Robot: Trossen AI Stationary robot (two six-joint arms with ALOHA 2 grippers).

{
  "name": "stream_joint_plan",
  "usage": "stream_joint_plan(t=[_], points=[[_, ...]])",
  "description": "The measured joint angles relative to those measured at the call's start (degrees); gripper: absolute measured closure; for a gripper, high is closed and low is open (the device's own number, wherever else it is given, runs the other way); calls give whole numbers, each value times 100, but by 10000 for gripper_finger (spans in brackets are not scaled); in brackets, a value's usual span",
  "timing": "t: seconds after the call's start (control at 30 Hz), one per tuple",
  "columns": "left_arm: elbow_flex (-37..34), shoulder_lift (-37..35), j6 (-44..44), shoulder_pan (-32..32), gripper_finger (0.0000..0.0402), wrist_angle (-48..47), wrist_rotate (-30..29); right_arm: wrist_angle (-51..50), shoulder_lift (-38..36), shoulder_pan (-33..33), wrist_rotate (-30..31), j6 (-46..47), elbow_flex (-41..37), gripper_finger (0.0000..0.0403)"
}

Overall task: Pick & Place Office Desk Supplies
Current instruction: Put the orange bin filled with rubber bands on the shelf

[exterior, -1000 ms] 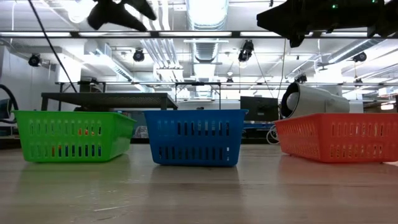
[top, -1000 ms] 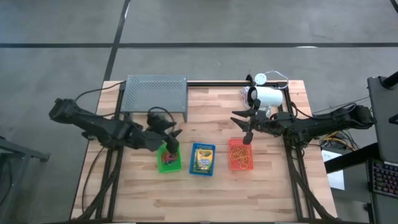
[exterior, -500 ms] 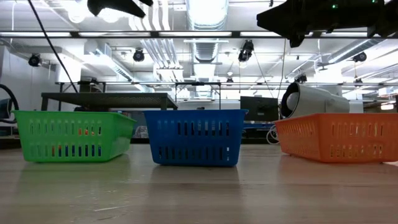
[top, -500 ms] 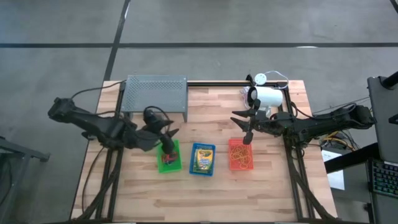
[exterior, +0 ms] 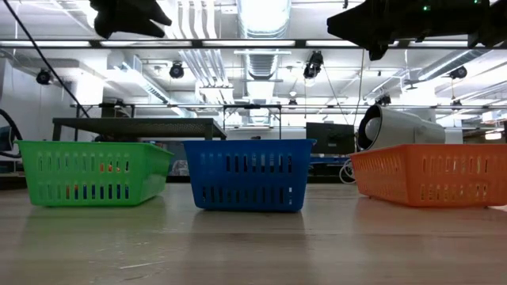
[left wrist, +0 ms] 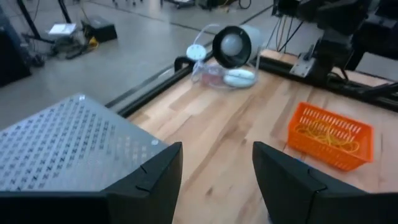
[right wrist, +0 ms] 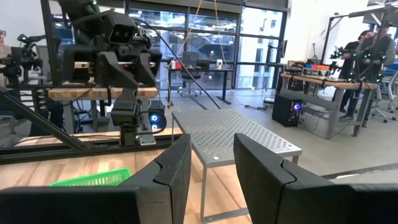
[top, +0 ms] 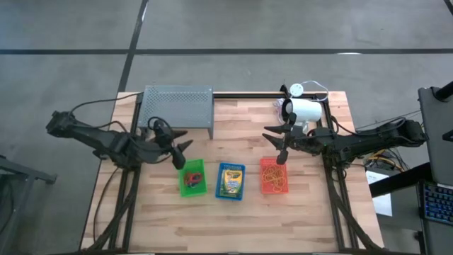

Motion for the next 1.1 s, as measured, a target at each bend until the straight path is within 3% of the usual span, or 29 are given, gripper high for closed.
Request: stream_joint_plan(t=[0.37, 0.5, 0.67, 0.8, 0.9, 1.1], points=[[-251, -113, 53, 2, 201, 129, 0, 339, -1, 4, -14, 81, -1, 284], [-412, -111, 53, 2, 201, 108, 2, 257, -176, 169, -17, -73, 368, 284], [-739, -111, 50, 2, 201, 200, -26, -1902, -242, 549, -6, -10, 1382, 284], [-1087, -111, 10, 31, 201, 1037, -421, -3494, -36, 920, -6, 430, 2308, 284], [-1182, -158, 292, 31, 201, 1331, -348, -4247, 134, 1097, 37, 885, 2874, 284], [-1199, -244, 624, 31, 201, 1396, 2, -5493, 181, 1207, 996, 2031, 3568, 284]])
